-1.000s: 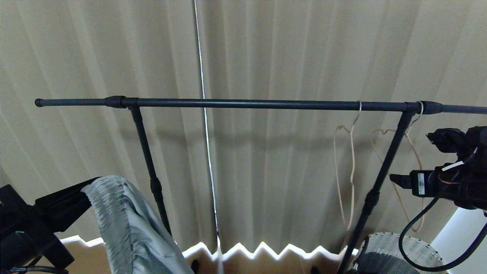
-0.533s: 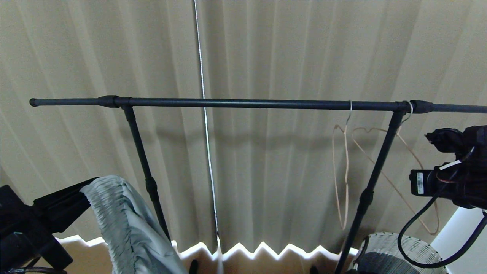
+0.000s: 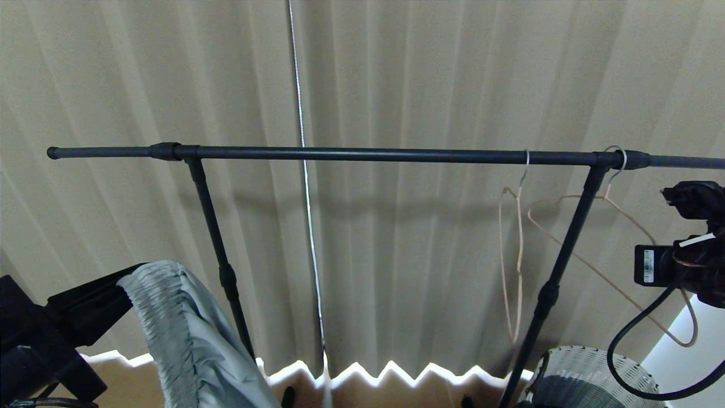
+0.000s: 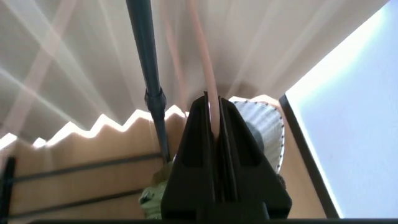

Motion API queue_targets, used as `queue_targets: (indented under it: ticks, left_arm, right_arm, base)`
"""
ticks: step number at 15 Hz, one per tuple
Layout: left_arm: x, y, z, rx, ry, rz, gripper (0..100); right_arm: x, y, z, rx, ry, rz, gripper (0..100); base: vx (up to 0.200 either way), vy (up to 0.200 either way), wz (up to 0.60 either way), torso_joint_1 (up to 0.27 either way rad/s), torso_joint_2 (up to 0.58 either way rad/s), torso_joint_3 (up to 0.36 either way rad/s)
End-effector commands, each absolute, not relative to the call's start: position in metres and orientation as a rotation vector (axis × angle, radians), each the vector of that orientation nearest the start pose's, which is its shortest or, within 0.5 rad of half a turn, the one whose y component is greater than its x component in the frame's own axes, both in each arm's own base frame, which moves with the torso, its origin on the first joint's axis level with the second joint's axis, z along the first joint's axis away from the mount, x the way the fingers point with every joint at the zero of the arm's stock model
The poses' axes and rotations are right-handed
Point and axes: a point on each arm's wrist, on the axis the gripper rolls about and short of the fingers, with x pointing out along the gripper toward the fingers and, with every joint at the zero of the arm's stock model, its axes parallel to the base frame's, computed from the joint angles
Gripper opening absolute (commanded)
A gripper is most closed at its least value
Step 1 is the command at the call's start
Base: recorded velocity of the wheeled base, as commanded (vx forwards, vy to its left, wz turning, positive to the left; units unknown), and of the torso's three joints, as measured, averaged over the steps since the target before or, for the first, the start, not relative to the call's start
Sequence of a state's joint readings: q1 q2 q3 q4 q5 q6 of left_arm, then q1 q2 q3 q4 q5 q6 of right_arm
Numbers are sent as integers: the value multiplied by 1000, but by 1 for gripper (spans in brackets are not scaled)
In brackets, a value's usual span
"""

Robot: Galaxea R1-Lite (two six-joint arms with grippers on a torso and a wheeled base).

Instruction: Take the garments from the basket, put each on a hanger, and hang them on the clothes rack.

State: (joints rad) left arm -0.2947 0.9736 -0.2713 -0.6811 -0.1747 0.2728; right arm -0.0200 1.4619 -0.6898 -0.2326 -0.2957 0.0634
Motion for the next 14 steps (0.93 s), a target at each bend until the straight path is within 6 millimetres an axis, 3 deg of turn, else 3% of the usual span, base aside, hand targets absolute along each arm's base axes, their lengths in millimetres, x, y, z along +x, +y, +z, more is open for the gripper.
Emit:
queue_targets:
  ticks: [1,6,9,14]
  left_arm:
    - [109,-37,191,269,-47,-469,0]
    - [108,-37,191,269,-49,-469,0]
    - [108,-37,192,269,-53,-466,0]
    - [107,-36,193,270,-56,-463,0]
  right_arm:
    - [219,-13,193,-8,463,-342,0]
    - [197,-12,204,-12,402,-339,0]
    - [174,-11,200,-56,395,-330,0]
    - [154,-11,203,-78,356,-326,0]
  base:
    - [0,0,0,0,0,0]
    - [0,0,0,0,0,0]
    - [0,0,0,0,0,0]
    - [0,0,0,0,0,0]
